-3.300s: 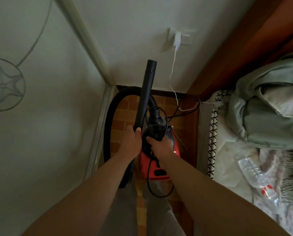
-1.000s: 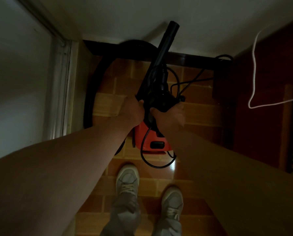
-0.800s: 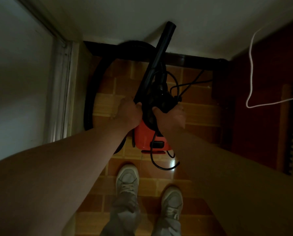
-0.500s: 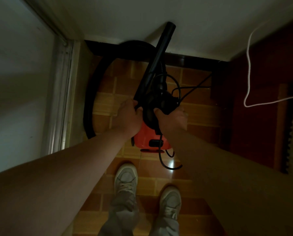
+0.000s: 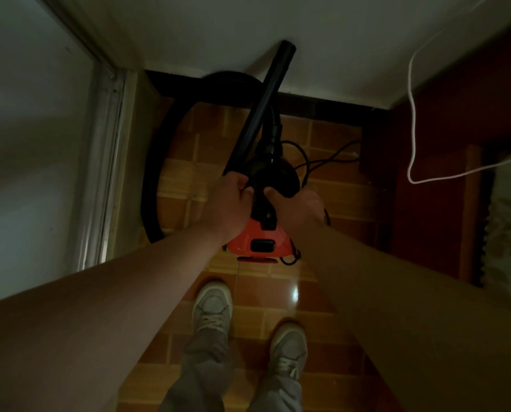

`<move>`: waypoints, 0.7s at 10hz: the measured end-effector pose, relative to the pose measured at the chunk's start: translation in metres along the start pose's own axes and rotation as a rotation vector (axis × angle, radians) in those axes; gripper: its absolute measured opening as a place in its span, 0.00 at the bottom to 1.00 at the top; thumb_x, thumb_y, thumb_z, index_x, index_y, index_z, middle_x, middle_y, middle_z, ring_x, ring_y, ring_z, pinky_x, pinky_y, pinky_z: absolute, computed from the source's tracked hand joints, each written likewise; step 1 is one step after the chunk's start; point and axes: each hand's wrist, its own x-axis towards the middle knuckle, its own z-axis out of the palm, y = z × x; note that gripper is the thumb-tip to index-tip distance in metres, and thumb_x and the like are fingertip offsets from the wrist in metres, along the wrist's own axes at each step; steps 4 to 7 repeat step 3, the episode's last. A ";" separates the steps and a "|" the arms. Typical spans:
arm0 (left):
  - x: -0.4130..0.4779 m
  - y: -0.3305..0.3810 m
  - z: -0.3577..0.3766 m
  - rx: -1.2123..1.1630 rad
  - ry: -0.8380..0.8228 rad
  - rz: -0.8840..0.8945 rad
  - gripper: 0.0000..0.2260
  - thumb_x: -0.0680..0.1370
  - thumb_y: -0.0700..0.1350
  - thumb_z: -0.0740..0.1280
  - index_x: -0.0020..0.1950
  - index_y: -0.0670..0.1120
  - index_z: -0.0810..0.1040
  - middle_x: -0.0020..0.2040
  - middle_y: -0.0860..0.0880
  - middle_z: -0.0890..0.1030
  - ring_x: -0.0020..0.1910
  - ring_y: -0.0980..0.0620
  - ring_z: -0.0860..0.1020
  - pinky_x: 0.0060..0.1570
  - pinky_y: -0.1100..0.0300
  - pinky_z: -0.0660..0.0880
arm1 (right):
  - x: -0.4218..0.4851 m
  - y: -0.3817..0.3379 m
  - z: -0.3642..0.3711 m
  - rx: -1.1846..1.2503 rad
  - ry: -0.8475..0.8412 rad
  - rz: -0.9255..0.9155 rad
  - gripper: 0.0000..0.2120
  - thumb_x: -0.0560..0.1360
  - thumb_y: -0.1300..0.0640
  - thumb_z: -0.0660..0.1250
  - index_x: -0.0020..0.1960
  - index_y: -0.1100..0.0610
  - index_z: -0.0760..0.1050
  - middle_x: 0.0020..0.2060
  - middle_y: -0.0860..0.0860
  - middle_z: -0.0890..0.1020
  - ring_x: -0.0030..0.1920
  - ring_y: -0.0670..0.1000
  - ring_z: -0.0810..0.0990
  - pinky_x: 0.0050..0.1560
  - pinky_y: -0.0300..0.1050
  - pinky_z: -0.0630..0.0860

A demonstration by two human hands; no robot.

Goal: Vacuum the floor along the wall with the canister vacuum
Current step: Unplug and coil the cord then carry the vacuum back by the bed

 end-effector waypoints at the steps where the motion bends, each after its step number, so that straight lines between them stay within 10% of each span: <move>1: -0.008 0.009 0.000 0.016 -0.013 0.007 0.13 0.85 0.46 0.60 0.68 0.45 0.72 0.59 0.51 0.77 0.55 0.55 0.75 0.49 0.66 0.69 | -0.007 0.000 -0.007 0.074 -0.042 -0.037 0.31 0.77 0.43 0.72 0.72 0.59 0.68 0.61 0.54 0.80 0.58 0.57 0.81 0.53 0.52 0.80; 7: -0.027 0.018 -0.001 0.041 0.007 0.022 0.12 0.84 0.46 0.60 0.67 0.45 0.74 0.60 0.50 0.77 0.56 0.54 0.76 0.51 0.65 0.71 | -0.023 0.007 -0.020 0.047 -0.052 -0.160 0.24 0.81 0.48 0.68 0.73 0.57 0.71 0.64 0.54 0.80 0.62 0.56 0.80 0.49 0.42 0.71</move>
